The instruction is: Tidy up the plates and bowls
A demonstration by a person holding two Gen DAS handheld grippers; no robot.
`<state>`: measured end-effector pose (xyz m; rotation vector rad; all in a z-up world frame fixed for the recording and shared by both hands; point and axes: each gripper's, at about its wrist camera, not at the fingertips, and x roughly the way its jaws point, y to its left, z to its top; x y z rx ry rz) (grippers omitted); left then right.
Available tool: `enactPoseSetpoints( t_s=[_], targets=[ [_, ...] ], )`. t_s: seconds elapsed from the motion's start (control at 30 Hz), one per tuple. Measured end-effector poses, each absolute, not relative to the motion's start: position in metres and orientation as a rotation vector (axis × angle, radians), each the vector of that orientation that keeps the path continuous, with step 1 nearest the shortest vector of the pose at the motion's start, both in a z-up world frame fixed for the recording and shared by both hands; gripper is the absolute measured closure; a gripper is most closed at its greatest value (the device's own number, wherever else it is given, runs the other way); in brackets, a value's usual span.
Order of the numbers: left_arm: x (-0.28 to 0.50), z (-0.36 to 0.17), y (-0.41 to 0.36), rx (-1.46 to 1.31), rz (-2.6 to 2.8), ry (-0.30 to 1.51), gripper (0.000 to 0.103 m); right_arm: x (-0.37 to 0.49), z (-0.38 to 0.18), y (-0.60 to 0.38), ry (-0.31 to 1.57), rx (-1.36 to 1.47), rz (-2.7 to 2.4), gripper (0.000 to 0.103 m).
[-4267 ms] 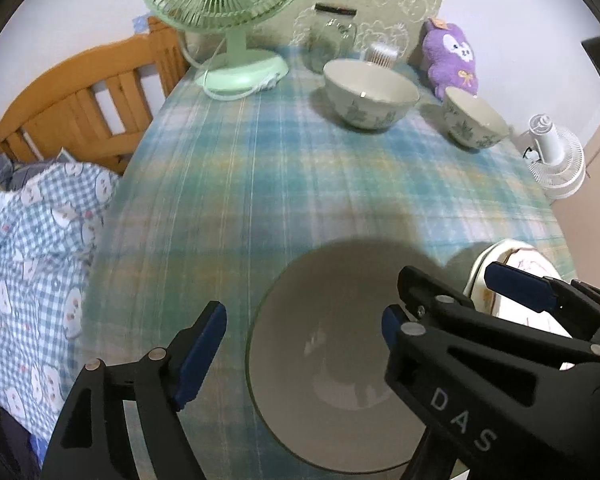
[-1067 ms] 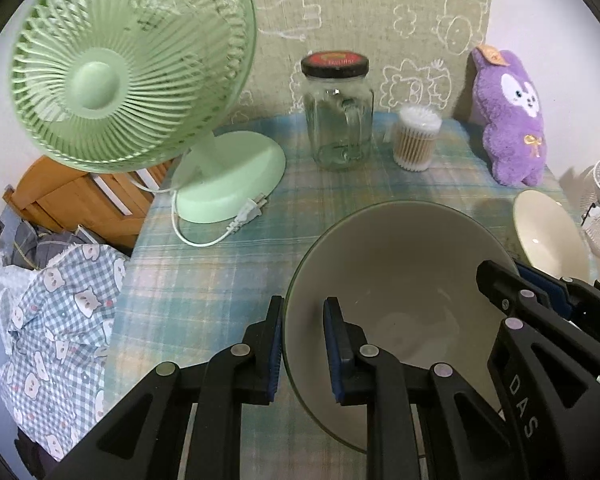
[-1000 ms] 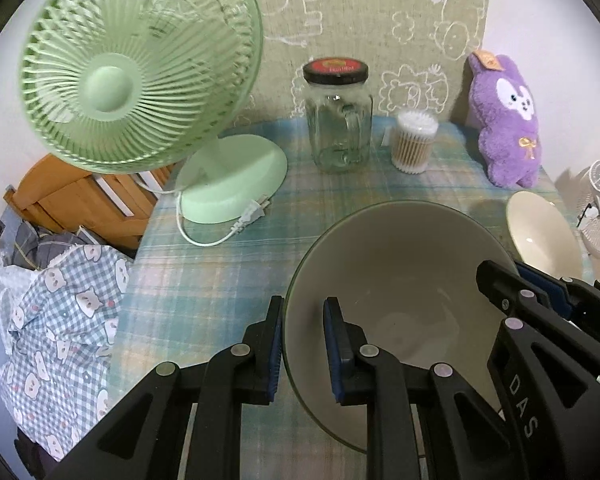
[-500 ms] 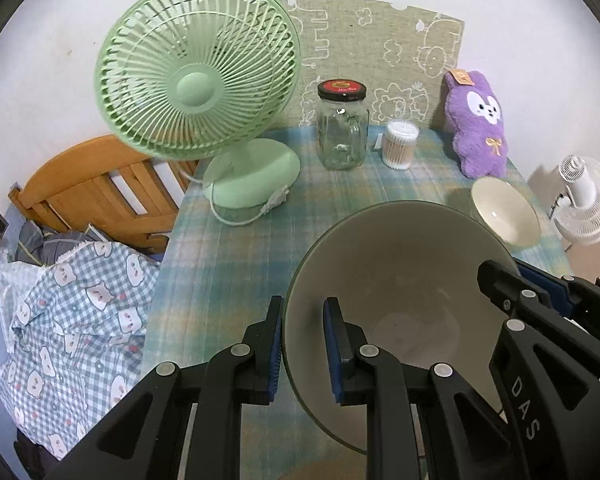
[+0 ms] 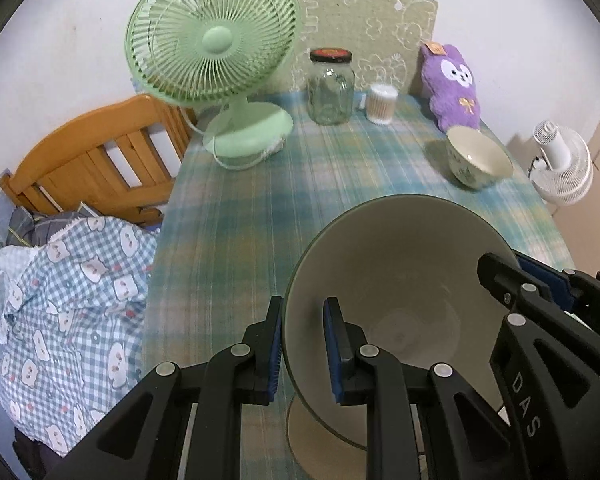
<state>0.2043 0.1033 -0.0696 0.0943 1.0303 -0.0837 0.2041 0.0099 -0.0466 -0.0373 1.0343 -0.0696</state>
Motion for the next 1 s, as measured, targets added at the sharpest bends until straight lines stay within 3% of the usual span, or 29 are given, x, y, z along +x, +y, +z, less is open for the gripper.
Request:
enactPoseSetpoints(
  t_s=[1.0],
  targets=[
    [0.164,-0.125,0.114,0.119,-0.141,1.153,0.086,0.154,-0.107,0.017,1.155,0.033,-0.144,0.087]
  ],
)
